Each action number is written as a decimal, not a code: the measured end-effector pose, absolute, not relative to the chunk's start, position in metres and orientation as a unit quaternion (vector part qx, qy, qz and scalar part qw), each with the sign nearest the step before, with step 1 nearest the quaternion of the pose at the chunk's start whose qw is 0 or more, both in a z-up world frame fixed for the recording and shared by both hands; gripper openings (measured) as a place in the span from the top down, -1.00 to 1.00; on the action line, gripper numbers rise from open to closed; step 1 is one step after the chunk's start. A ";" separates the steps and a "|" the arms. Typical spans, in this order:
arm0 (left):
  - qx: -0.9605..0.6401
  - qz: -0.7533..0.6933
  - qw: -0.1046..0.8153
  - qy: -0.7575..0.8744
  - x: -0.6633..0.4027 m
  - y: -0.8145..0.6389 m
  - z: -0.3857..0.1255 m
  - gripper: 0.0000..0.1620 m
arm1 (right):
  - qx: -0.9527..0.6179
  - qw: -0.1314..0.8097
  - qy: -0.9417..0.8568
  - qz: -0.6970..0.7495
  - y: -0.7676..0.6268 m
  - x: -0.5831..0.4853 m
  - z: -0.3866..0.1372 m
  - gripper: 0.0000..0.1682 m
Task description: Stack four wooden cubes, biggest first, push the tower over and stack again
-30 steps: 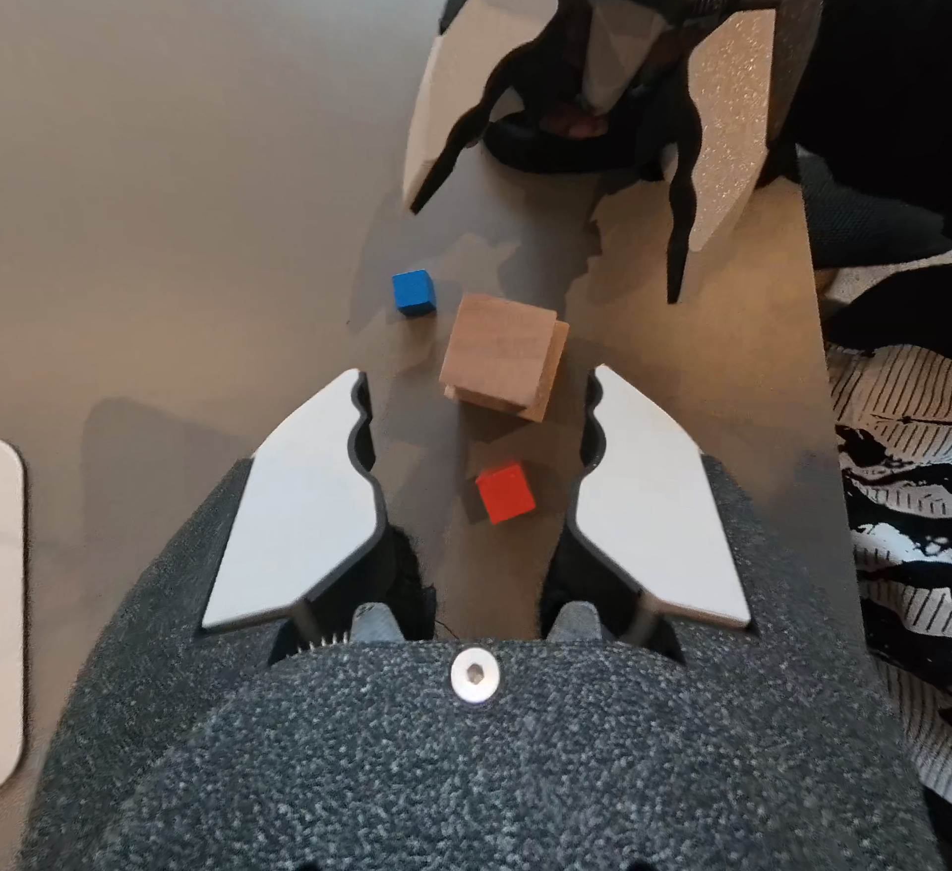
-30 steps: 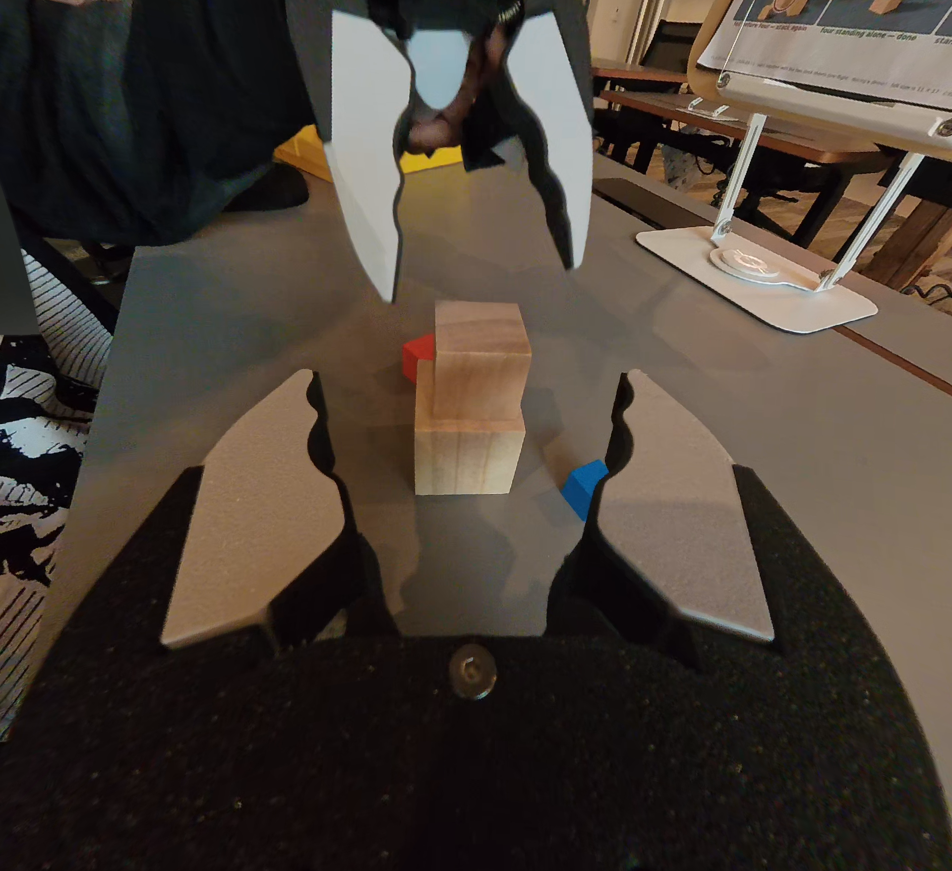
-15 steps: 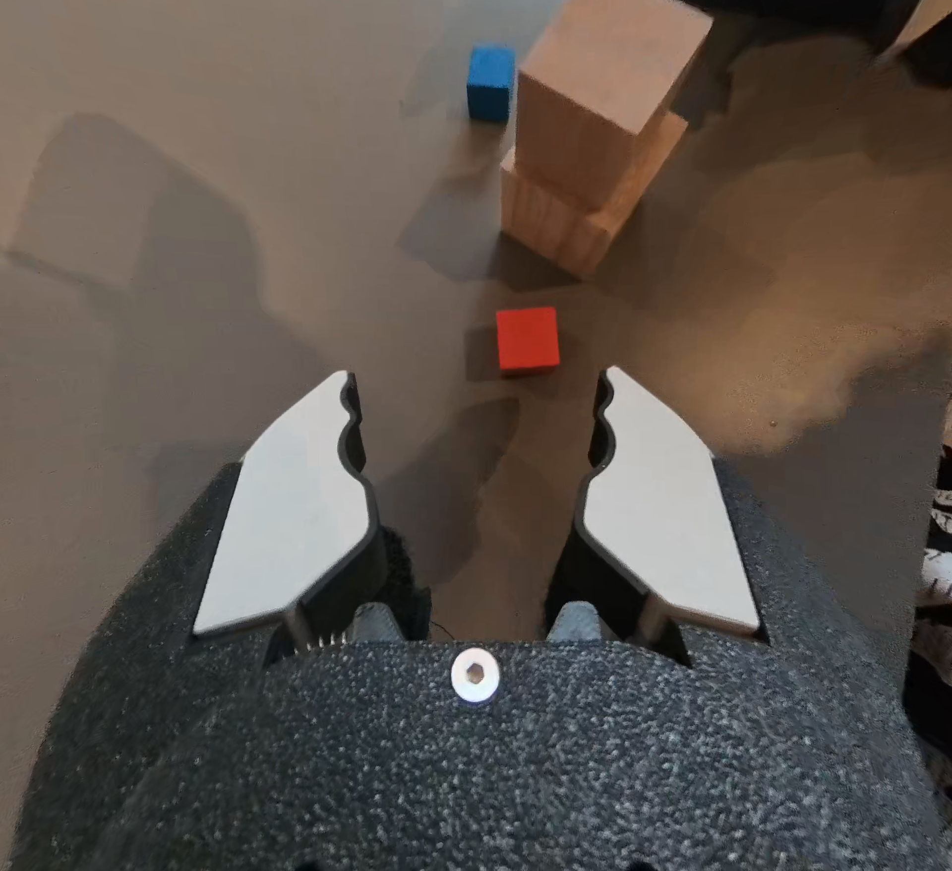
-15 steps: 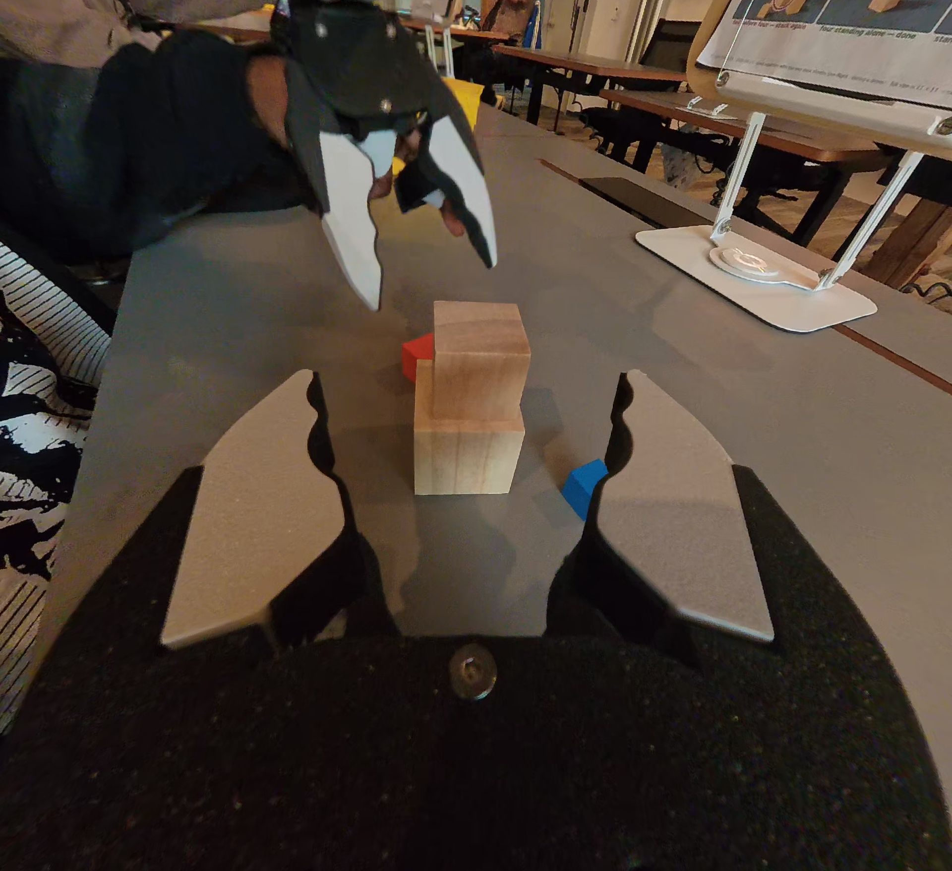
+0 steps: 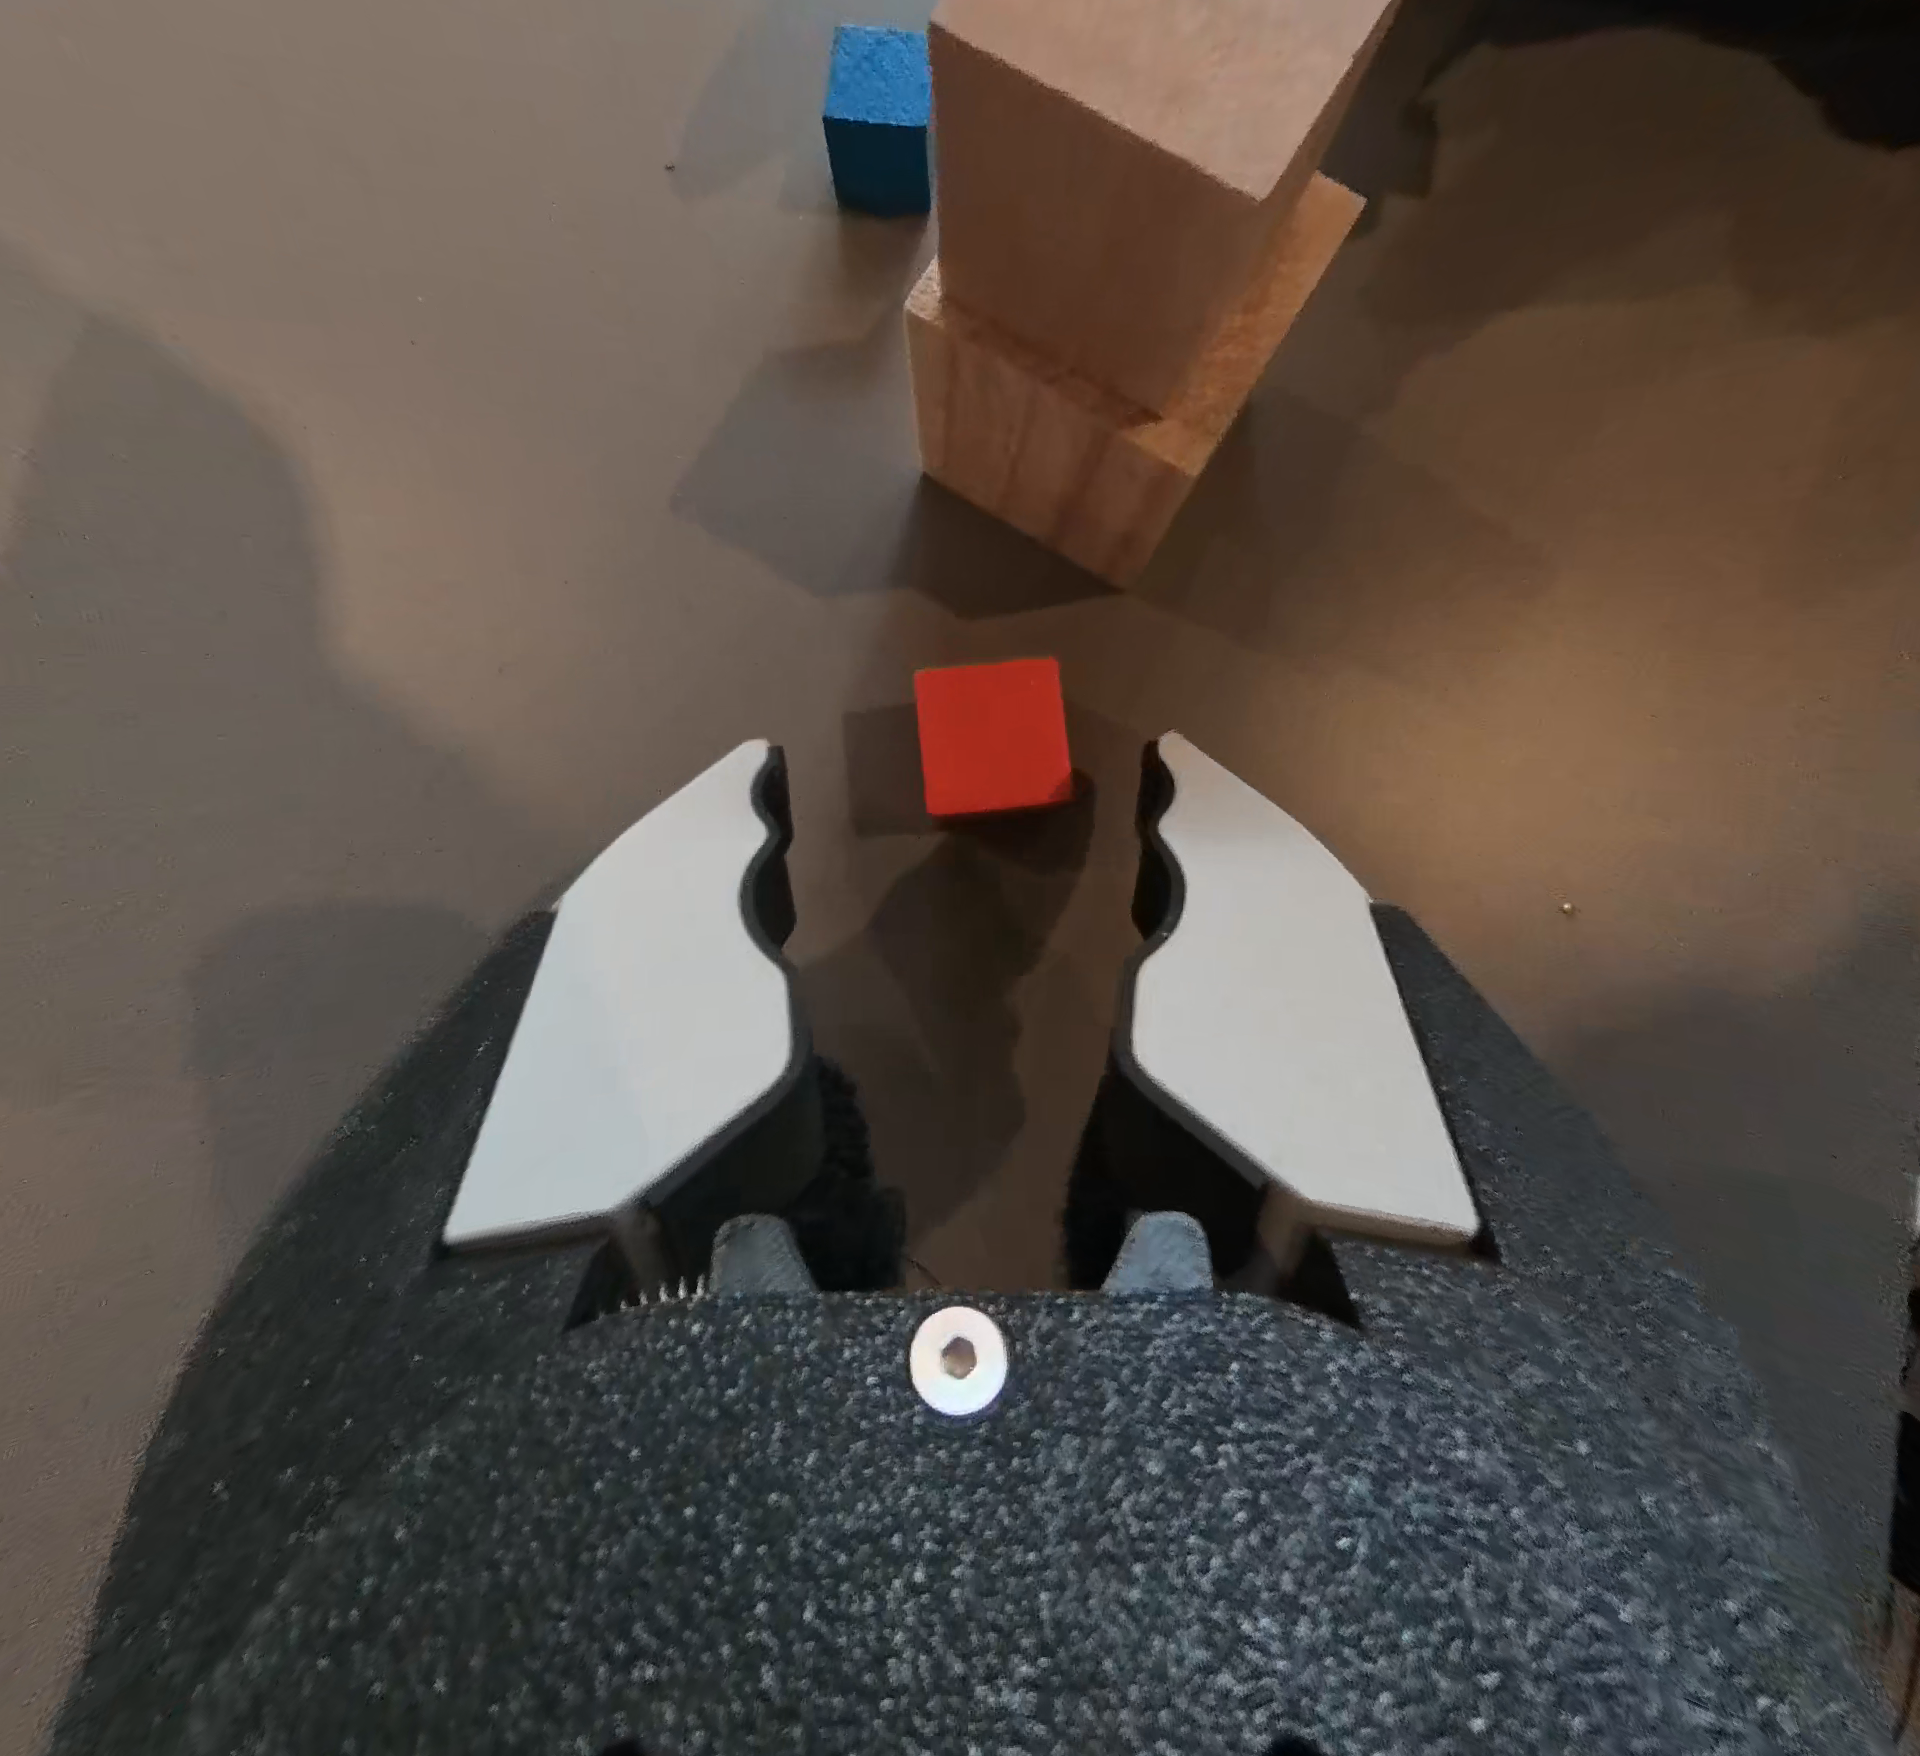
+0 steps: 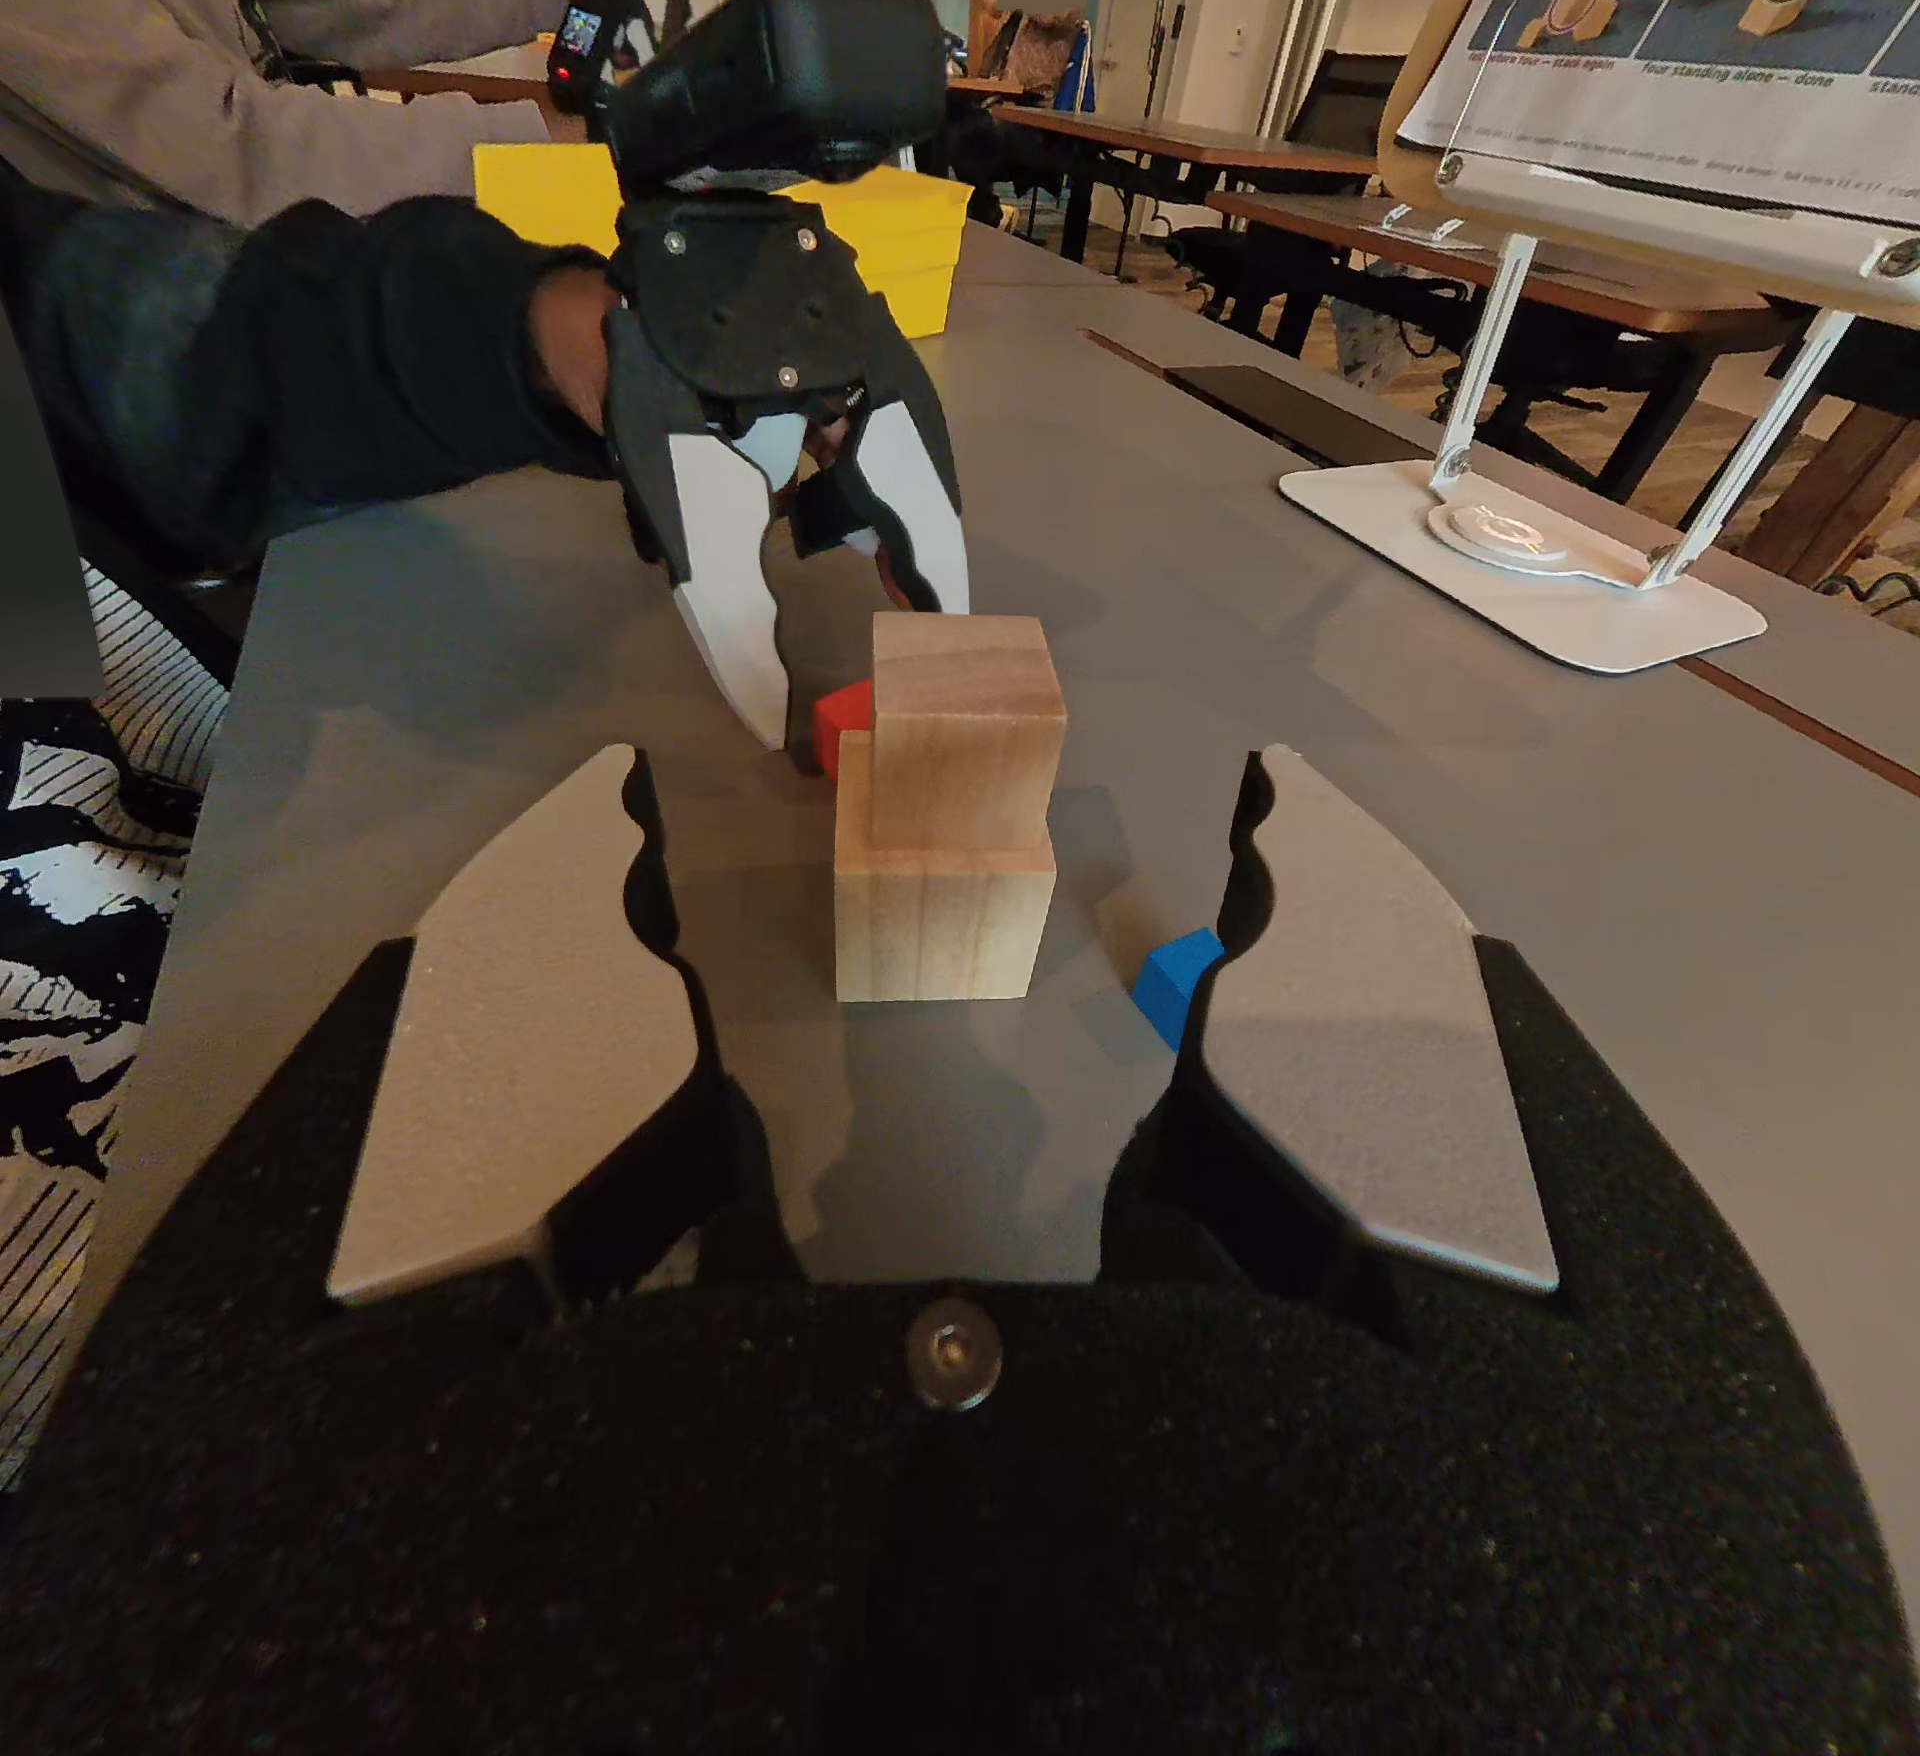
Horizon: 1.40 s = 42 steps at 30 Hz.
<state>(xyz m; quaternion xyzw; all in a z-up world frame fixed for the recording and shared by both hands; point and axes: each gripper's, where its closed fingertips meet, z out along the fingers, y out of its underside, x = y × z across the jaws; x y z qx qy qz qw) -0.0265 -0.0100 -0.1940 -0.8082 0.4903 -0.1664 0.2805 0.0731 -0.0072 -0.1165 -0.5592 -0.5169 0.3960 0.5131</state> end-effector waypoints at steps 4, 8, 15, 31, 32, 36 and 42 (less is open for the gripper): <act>-0.807 -0.165 0.281 0.493 -0.023 -0.010 -0.199 0.35 | -0.559 0.512 -0.517 0.396 -0.007 0.073 -0.117 -0.23; -0.806 -0.167 0.274 0.498 -0.021 -0.012 -0.203 0.40 | -0.558 0.513 -0.518 0.396 -0.008 0.073 -0.116 -0.24; -0.806 -0.179 0.263 0.500 -0.023 -0.016 -0.204 0.65 | -0.558 0.513 -0.518 0.397 -0.008 0.073 -0.117 -0.24; -0.689 -0.240 0.306 0.611 0.004 -0.015 -0.067 0.65 | -0.557 0.514 -0.514 0.400 -0.007 0.073 -0.115 -0.23; -0.683 -0.240 0.301 0.621 0.010 -0.014 -0.067 0.65 | -0.557 0.514 -0.515 0.400 -0.007 0.073 -0.115 -0.23; -0.668 -0.233 0.270 0.652 0.029 -0.012 -0.078 0.65 | -0.557 0.513 -0.516 0.401 -0.007 0.073 -0.116 -0.23; -0.664 -0.236 0.230 0.671 0.041 -0.003 -0.098 0.65 | -0.557 0.512 -0.518 0.400 -0.008 0.073 -0.116 -0.23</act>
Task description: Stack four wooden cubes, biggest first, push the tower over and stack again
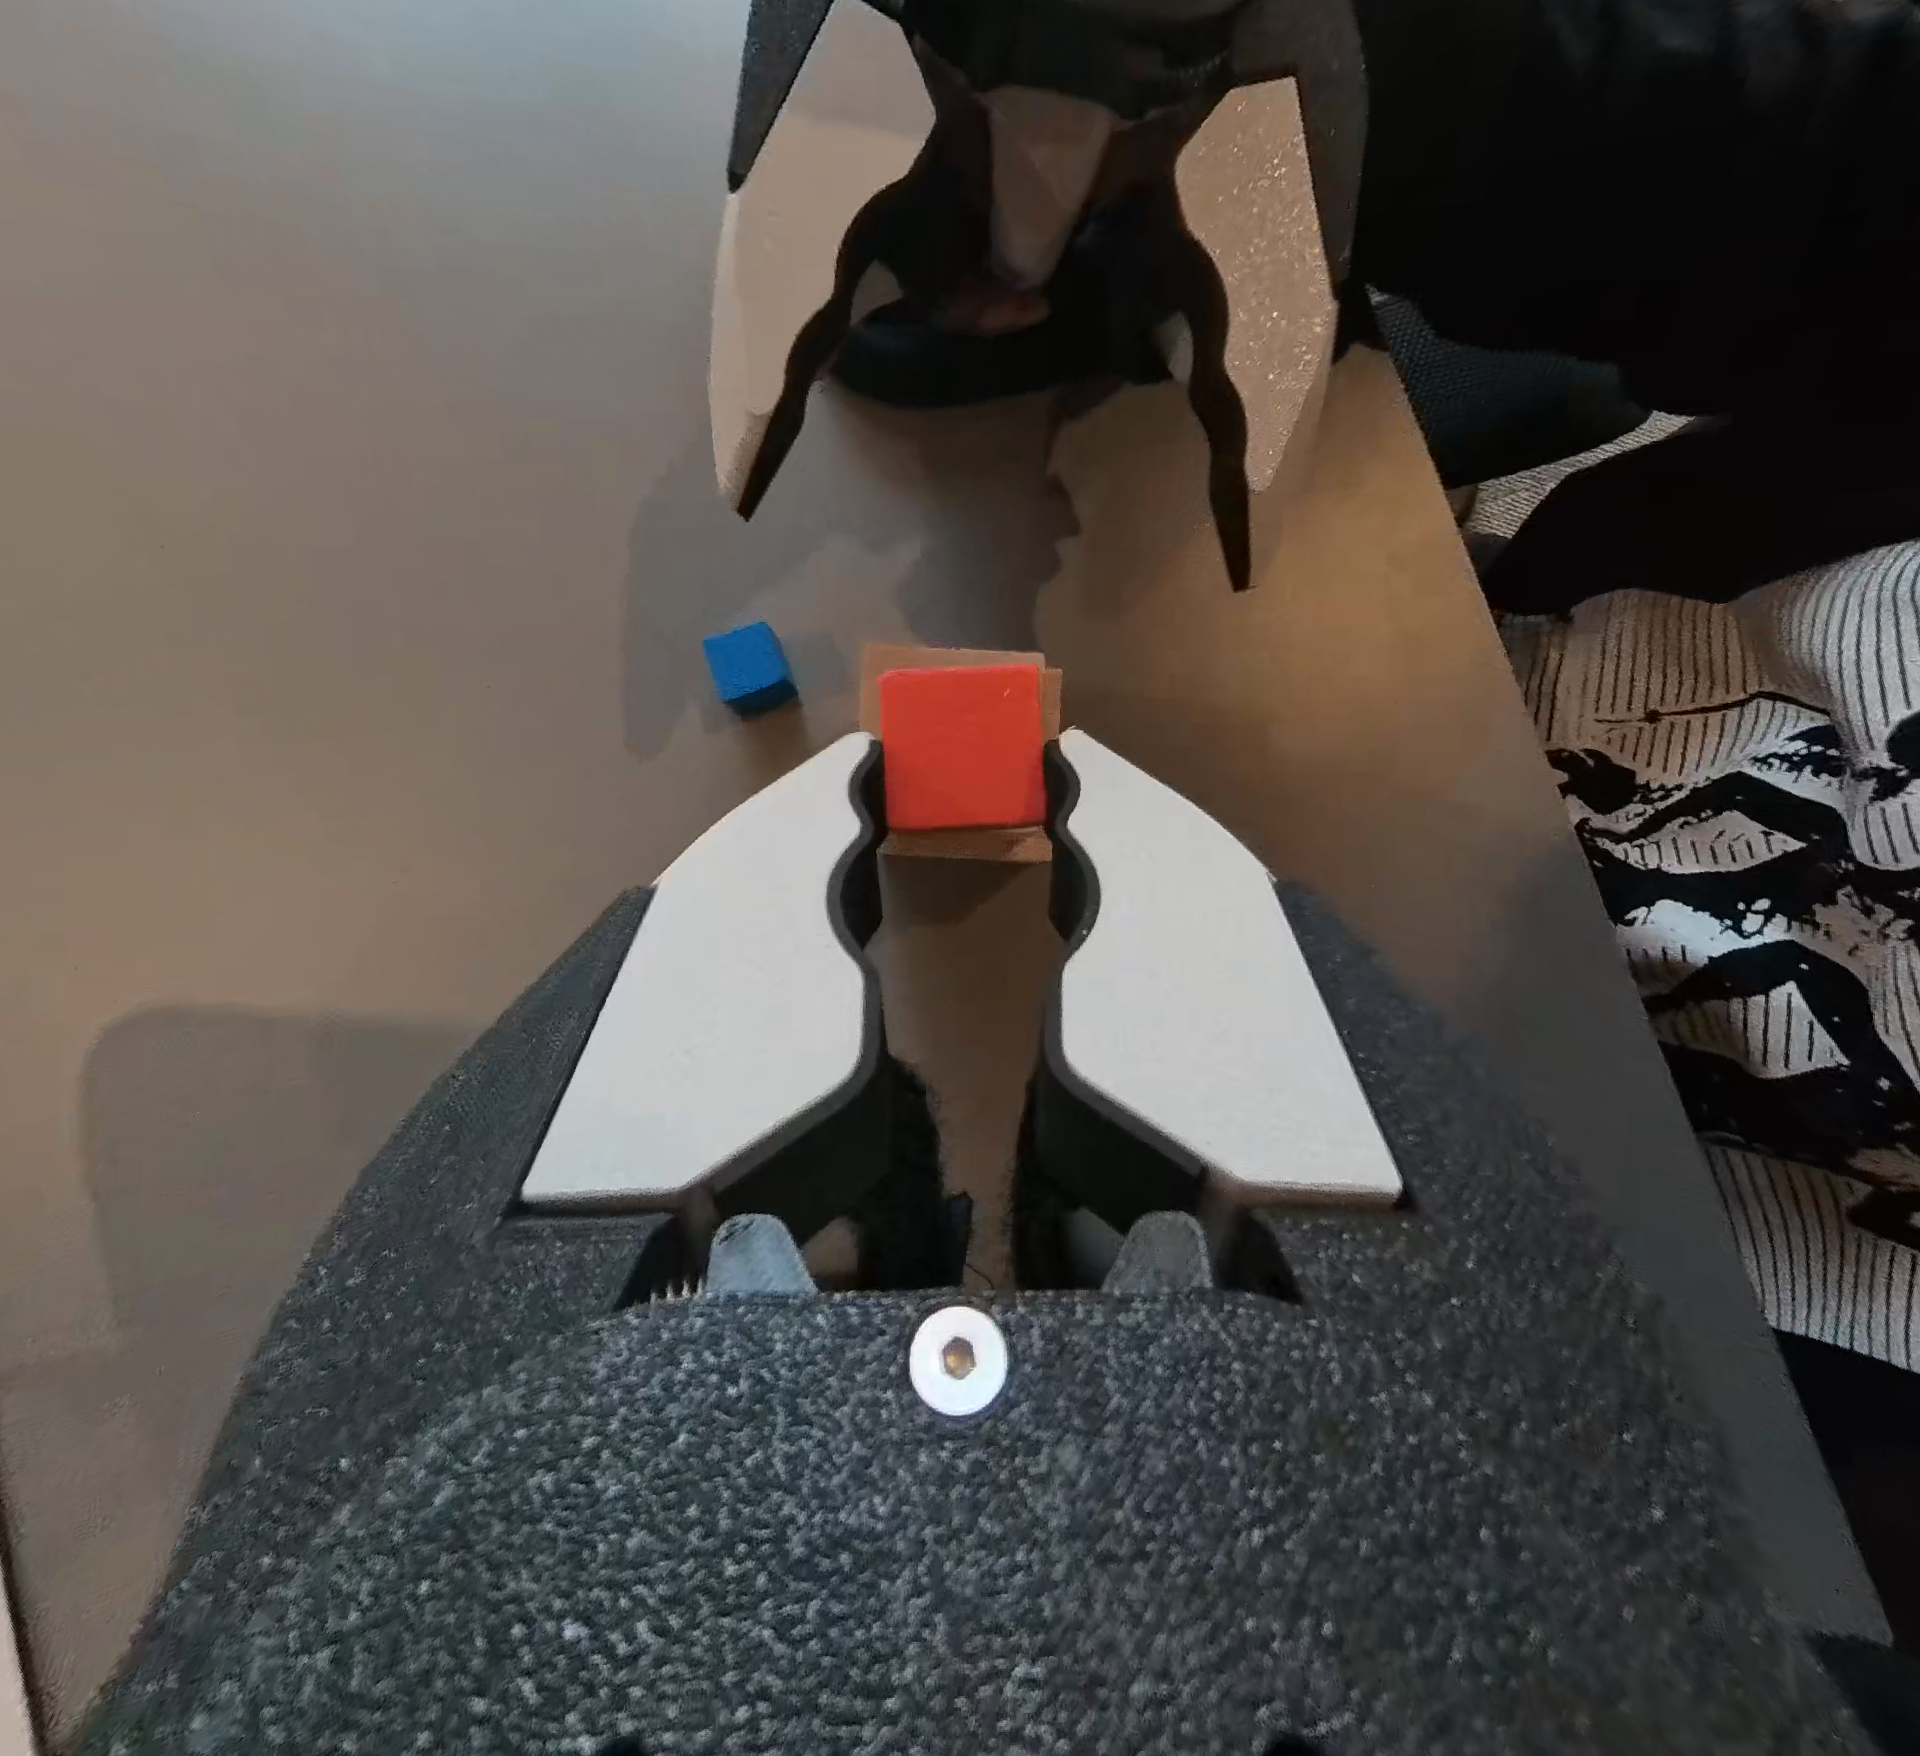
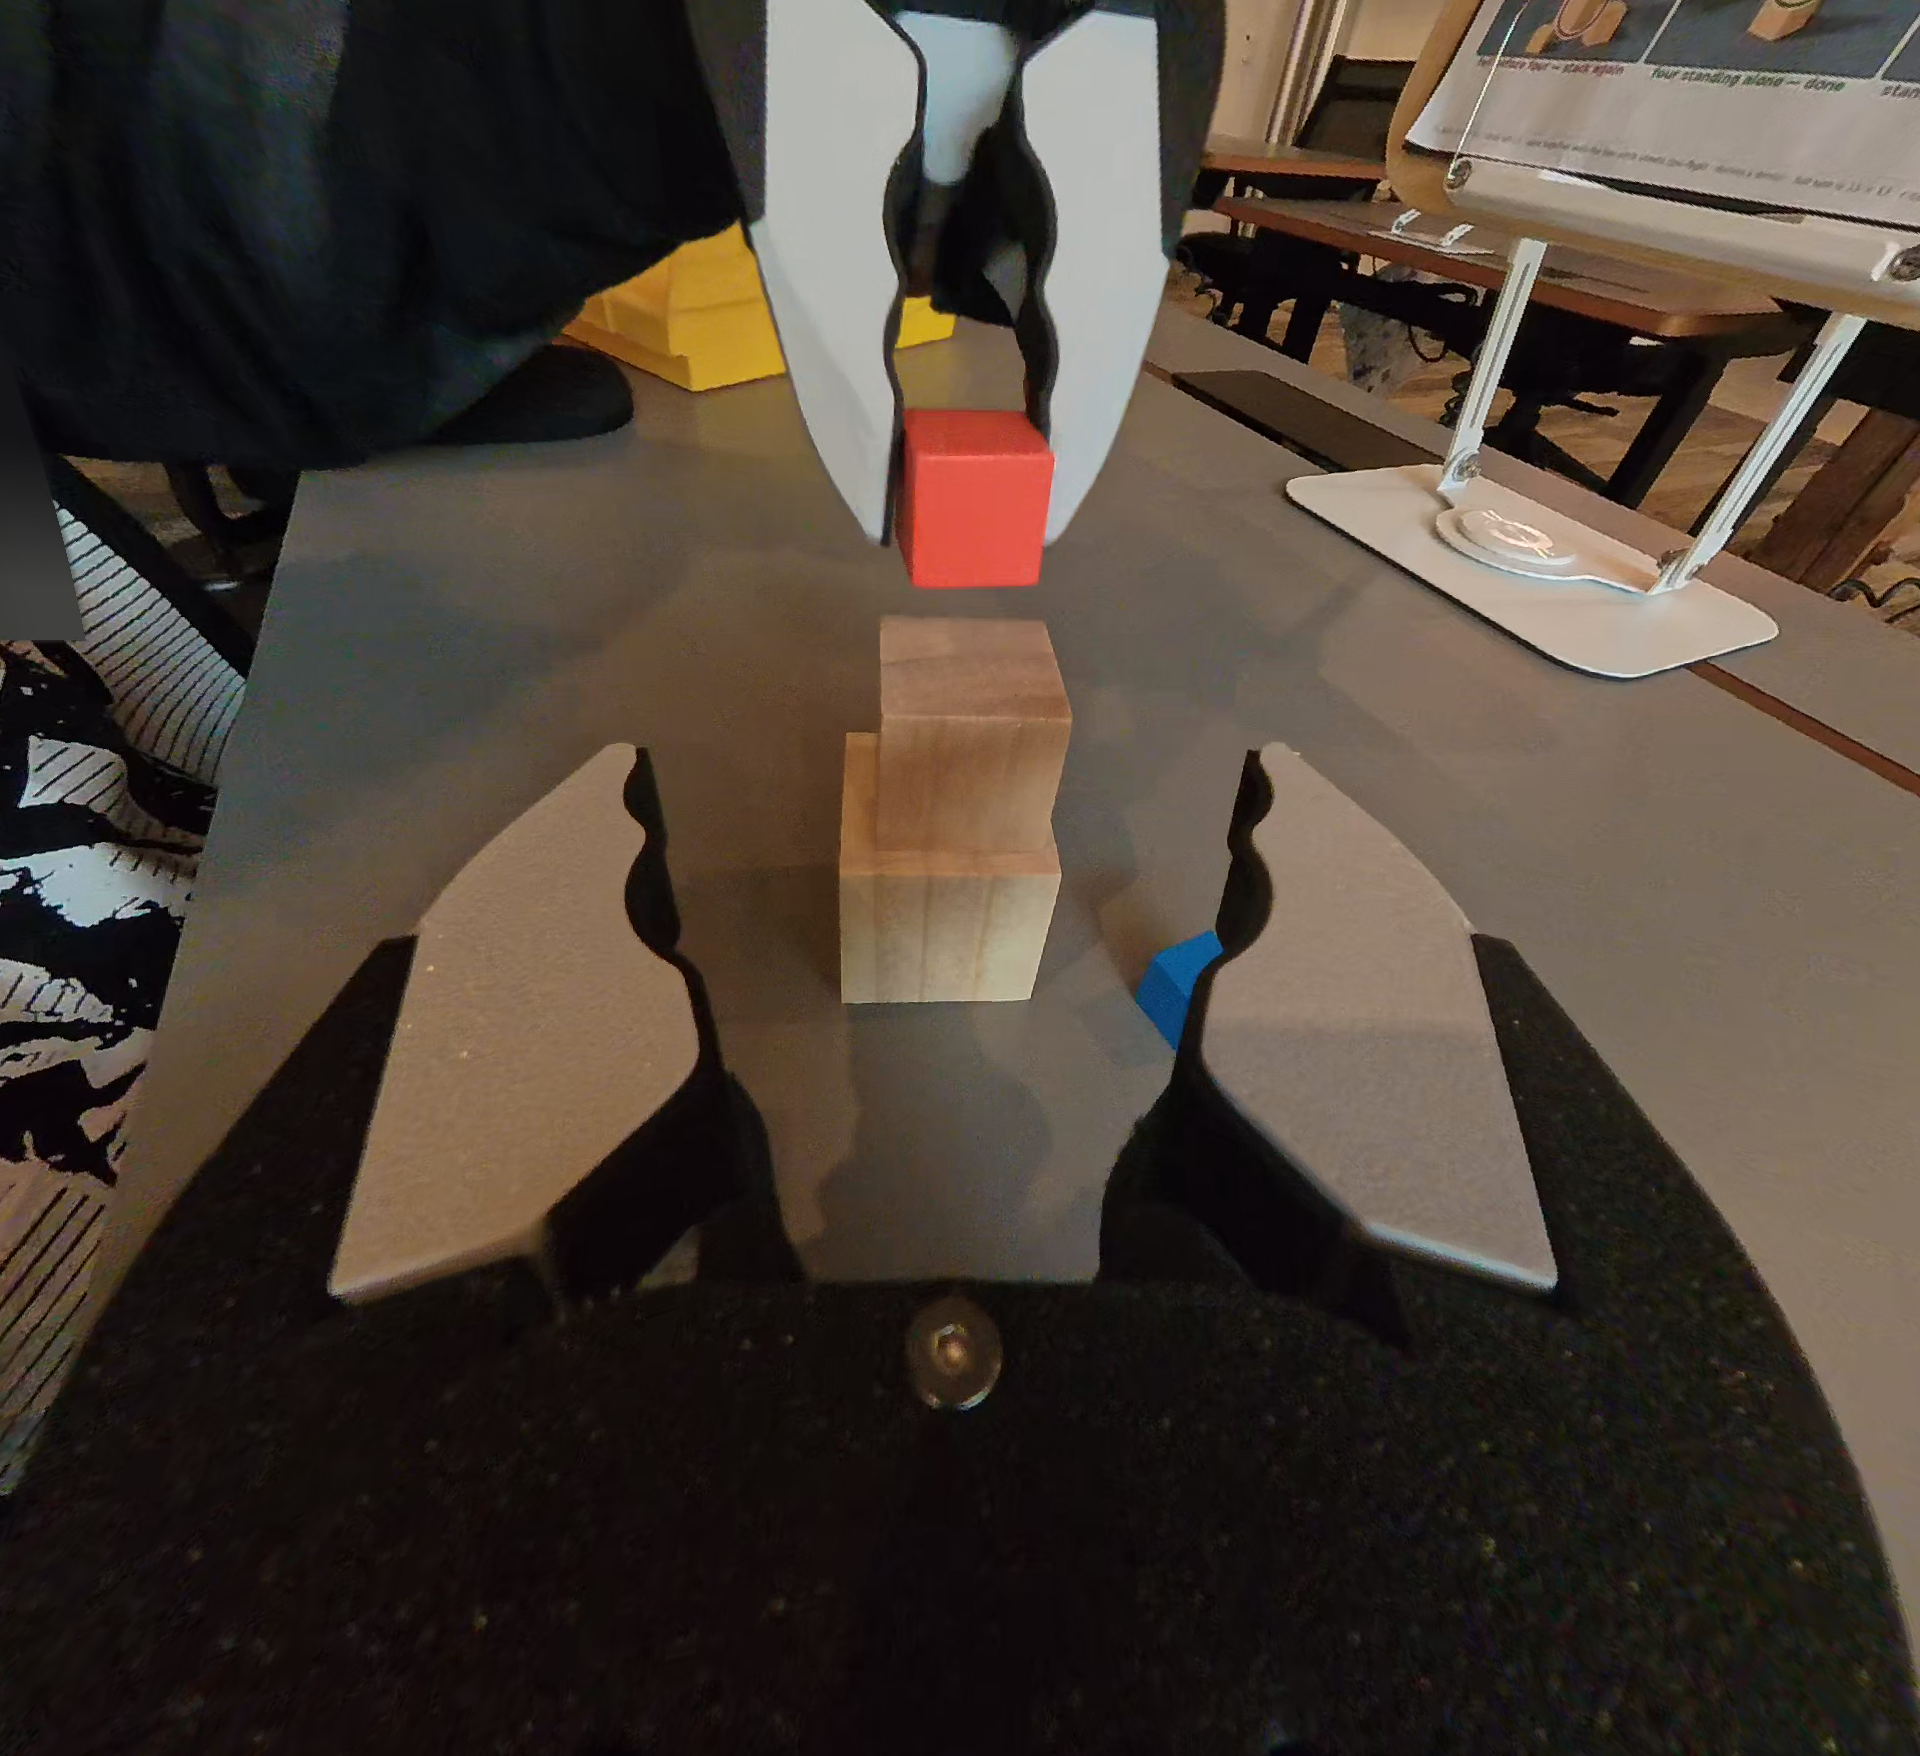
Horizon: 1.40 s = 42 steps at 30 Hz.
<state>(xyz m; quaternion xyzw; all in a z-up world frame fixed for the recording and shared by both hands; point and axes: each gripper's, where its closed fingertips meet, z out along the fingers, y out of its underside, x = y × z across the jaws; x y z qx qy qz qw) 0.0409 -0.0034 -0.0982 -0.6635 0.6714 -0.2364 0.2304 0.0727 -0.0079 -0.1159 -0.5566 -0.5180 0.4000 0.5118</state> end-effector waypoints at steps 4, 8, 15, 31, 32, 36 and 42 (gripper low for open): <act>-0.653 -0.241 0.208 0.688 0.044 -0.002 -0.106 0.65 | -0.556 0.512 -0.519 0.400 -0.008 0.072 -0.116 -0.23; -0.640 -0.252 0.198 0.698 0.048 -0.001 -0.111 0.65 | -0.555 0.513 -0.519 0.399 -0.008 0.073 -0.116 -0.23; -0.637 -0.254 0.201 0.699 0.049 0.001 -0.116 0.65 | -0.556 0.510 -0.521 0.399 -0.008 0.072 -0.116 -0.23; -0.639 -0.269 0.207 0.690 0.049 -0.004 -0.112 0.37 | -0.557 0.512 -0.518 0.400 -0.007 0.072 -0.116 -0.23; -0.640 -0.269 0.212 0.687 0.049 -0.005 -0.110 0.30 | -0.557 0.512 -0.517 0.400 -0.007 0.072 -0.116 -0.23; -0.640 -0.284 0.257 0.667 0.045 -0.005 -0.096 0.13 | -0.557 0.512 -0.519 0.397 -0.008 0.072 -0.116 -0.23; -0.661 -0.318 0.329 0.595 0.023 0.014 -0.079 0.17 | -0.556 0.519 -0.513 0.398 -0.006 0.074 -0.114 -0.23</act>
